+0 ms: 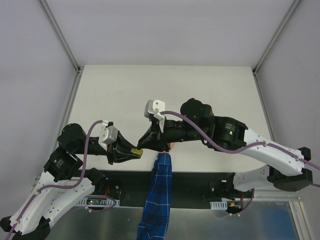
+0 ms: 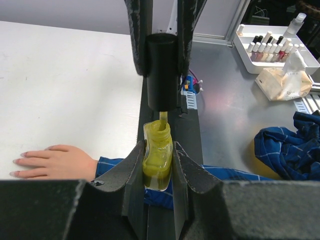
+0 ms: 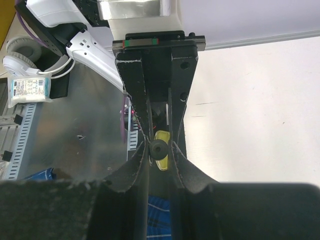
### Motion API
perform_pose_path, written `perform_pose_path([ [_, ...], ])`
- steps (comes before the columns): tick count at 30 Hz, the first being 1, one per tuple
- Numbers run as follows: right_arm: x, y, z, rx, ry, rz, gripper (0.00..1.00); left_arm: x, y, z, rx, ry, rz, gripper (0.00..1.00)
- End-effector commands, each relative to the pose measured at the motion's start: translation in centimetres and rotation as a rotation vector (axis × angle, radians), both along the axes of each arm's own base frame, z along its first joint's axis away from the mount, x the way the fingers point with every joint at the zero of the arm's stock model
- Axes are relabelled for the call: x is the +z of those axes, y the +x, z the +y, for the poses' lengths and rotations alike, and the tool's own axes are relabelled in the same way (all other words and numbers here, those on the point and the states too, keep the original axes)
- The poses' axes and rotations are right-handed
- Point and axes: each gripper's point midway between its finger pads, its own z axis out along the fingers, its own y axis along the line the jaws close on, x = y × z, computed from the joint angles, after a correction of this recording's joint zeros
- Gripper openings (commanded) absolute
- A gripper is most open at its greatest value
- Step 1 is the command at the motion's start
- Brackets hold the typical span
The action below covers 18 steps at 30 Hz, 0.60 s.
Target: Paint the nails
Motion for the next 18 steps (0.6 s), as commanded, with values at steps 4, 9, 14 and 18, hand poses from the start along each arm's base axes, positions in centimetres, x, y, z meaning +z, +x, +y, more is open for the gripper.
perform_pose_path([
  [4,2.6,-0.5,-1.3,0.007,0.077,-0.003,0.00,1.0,0.2,-0.1,0.008,-0.015,-0.047,0.00],
  [9,3.0,-0.2,-1.2,-0.005,0.091,-0.008,0.00,1.1,0.2,-0.1,0.004,-0.017,-0.047,0.00],
  [14,3.4,0.2,-1.1,-0.034,0.114,-0.009,0.00,0.9,0.2,0.0,0.010,-0.016,-0.045,0.00],
  [18,3.8,0.4,-1.4,-0.046,0.130,-0.009,0.00,0.7,0.4,0.0,0.025,-0.015,-0.047,0.00],
])
